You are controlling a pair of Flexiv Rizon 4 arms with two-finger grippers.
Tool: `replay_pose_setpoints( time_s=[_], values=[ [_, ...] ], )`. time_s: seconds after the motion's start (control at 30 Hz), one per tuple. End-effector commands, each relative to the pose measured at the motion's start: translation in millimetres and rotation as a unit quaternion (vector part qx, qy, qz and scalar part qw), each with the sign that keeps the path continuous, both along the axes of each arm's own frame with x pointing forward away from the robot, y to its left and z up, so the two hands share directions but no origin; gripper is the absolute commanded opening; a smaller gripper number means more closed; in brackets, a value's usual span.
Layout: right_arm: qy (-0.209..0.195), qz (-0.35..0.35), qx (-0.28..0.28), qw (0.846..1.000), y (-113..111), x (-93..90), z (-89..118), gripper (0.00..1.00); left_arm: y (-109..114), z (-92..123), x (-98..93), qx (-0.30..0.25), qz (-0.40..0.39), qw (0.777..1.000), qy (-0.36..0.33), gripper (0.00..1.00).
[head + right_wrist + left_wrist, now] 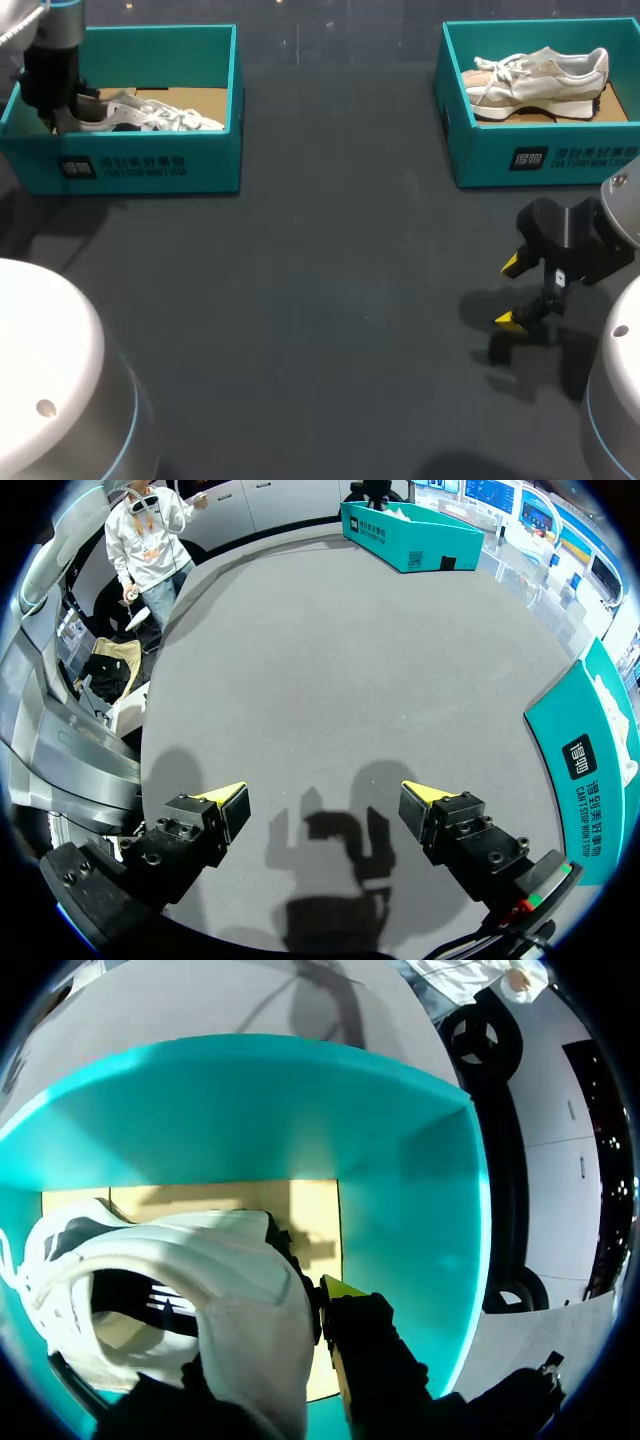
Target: Take the shoe out of the shoebox, open the shoe tongue, remove and reinsert the insole, then place the shoe into the shoebox
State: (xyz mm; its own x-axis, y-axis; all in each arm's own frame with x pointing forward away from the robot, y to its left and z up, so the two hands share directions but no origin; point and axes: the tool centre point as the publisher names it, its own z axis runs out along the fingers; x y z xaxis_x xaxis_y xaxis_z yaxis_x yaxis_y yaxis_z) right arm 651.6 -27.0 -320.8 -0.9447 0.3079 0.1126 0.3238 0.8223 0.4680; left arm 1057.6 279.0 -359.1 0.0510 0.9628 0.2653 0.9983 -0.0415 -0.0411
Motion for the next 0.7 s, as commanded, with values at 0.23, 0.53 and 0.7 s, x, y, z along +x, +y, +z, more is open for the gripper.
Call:
replay_pose_setpoints(
  time_s=[0.23, 0.53, 0.7],
  values=[
    [-0.002, -0.001, -0.001, 1.0, -0.2, -2.6, 0.4, 1.0, 3.7, -15.0, 2.6, -0.013, -0.01, 1.0, 0.006, 0.0],
    [-0.002, -0.001, -0.001, 1.0, -0.2, -2.6, 0.4, 1.0, 4.9, -20.6, 0.0, -0.017, -0.02, 1.0, 0.009, 0.26],
    [-0.002, -0.001, -0.001, 1.0, -0.2, -2.6, 0.4, 1.0, 4.9, -20.0, -2.8, -0.017, -0.023, 1.0, 0.012, 0.22]
  ],
)
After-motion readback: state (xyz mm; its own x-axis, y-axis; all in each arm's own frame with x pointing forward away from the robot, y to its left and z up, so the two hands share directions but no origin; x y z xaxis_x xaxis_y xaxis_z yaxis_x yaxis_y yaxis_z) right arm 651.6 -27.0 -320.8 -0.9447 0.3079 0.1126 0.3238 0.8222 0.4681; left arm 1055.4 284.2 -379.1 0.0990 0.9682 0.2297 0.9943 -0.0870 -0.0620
